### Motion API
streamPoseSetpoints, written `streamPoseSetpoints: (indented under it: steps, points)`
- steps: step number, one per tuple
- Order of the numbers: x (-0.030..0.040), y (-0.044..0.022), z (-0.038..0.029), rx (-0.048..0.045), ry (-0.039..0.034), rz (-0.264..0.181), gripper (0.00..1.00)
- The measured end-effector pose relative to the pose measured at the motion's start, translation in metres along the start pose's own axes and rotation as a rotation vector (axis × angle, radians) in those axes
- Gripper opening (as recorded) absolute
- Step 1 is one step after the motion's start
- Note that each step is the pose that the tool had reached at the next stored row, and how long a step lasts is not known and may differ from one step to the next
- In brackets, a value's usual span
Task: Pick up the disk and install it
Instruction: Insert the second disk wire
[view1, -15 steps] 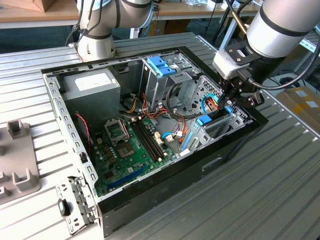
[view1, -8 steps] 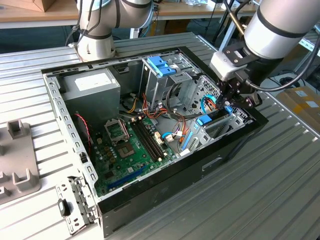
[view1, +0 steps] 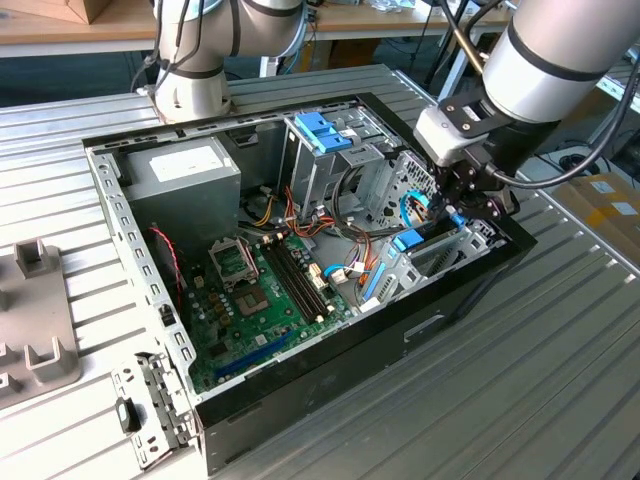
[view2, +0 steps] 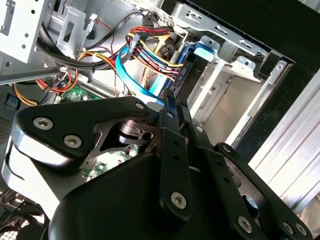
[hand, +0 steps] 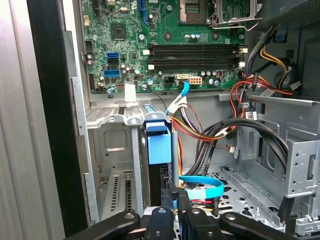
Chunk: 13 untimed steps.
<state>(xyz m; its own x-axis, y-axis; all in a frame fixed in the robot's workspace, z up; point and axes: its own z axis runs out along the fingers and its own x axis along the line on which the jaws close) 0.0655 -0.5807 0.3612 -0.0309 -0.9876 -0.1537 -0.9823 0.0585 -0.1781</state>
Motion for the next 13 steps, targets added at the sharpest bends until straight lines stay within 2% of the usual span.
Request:
streamPoseSetpoints:
  steps: [7,13]
  points:
    - [0.0001,-0.0002,0.0019,-0.0008,-0.0011,-0.005,0.16]
    - [-0.0004,-0.0046,0.0052,-0.0018,-0.0021,-0.012,0.16]
